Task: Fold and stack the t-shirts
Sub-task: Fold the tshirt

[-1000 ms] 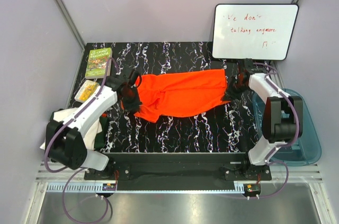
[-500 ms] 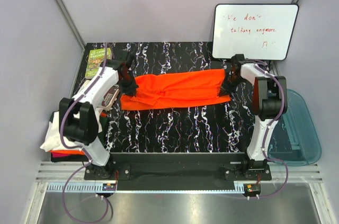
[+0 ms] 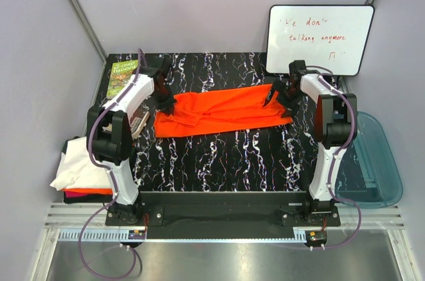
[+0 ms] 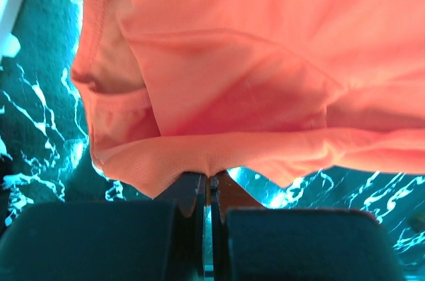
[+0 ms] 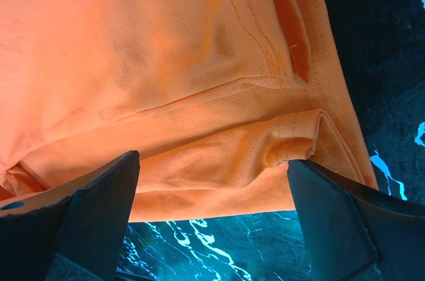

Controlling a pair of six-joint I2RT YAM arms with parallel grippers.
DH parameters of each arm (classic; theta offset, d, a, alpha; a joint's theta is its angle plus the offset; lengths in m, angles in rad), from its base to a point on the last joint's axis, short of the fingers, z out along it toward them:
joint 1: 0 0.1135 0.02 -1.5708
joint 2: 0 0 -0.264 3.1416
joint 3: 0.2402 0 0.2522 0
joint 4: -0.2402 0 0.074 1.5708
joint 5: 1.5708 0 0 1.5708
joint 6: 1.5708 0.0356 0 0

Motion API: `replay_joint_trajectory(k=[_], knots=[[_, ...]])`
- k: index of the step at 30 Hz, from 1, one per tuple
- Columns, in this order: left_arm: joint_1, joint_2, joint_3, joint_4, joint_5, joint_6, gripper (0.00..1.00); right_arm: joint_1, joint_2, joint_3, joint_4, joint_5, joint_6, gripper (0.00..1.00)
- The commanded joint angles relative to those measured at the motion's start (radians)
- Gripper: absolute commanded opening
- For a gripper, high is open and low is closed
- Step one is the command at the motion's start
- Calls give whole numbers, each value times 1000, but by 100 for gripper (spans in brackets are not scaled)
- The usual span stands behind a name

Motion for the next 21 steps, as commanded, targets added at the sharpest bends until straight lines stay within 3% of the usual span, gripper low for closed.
replay_joint_trajectory(k=[1,5,6,7,10,19,20,21], knots=[[48,49,62,24,37,-11,0,2,-35,20,-9,30,-24,100],[86,115,120,38,63,-11,0,2,-58,17,-2,7,-27,100],[94,132,135,39,73,-7,8,2,-68,17,0,1,-29,100],[105,156,169,42,104,1,51,2,-78,15,3,-13,-29,100],[106,152,223,47,135,30,99,2,-117,6,20,-30,-30,100],[13,-83,53,133,147,137,98,2,-228,-42,63,-67,-41,100],[-5,-96,30,134,135,159,55,2,-232,-45,63,-70,-46,100],[-38,-121,-18,134,111,165,6,2,-233,-54,63,-70,-50,100]])
